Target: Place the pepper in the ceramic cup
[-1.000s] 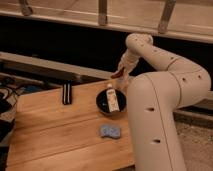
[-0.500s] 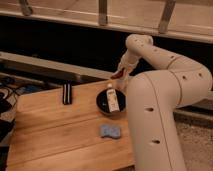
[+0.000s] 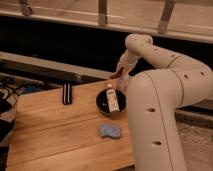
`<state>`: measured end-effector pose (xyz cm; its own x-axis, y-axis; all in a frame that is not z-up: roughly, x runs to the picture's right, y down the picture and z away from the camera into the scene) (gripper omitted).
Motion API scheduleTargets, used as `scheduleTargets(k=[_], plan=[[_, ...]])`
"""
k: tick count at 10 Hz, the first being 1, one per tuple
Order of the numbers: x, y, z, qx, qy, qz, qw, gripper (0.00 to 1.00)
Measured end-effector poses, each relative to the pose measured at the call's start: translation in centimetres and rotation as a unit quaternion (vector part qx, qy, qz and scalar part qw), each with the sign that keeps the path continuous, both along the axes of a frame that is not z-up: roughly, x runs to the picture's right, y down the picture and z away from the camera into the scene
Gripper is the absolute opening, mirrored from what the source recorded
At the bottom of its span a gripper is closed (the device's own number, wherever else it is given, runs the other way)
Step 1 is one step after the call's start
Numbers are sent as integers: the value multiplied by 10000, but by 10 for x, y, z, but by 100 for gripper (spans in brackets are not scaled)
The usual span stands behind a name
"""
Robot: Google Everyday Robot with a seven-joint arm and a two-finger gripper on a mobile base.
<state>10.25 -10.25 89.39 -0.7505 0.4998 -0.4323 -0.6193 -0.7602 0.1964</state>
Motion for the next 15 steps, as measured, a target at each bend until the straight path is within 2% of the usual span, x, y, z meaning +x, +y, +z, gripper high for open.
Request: scheduleTargets(k=[2,4,5,7,8,9,11,13,14,15], plan=[[-4,-6,-1,61,1,10,10000,11],[-5,-10,0,63,44,51,10000,19],[-7,-13,3,38,94,109,9999,31],[3,-13,8,-12,198,220,9996,47],[9,-13,12,-48,265,272,9993,58],[11,-11,16,-87,309,305,9990,63],[15,-9,19,-131,332,380,9986,63],[11,-8,19,-150,161,360,9991,62],[7,-6,14,-151,152,284,9994,54],[-1,-3,4,-131,168,223,9995,42]])
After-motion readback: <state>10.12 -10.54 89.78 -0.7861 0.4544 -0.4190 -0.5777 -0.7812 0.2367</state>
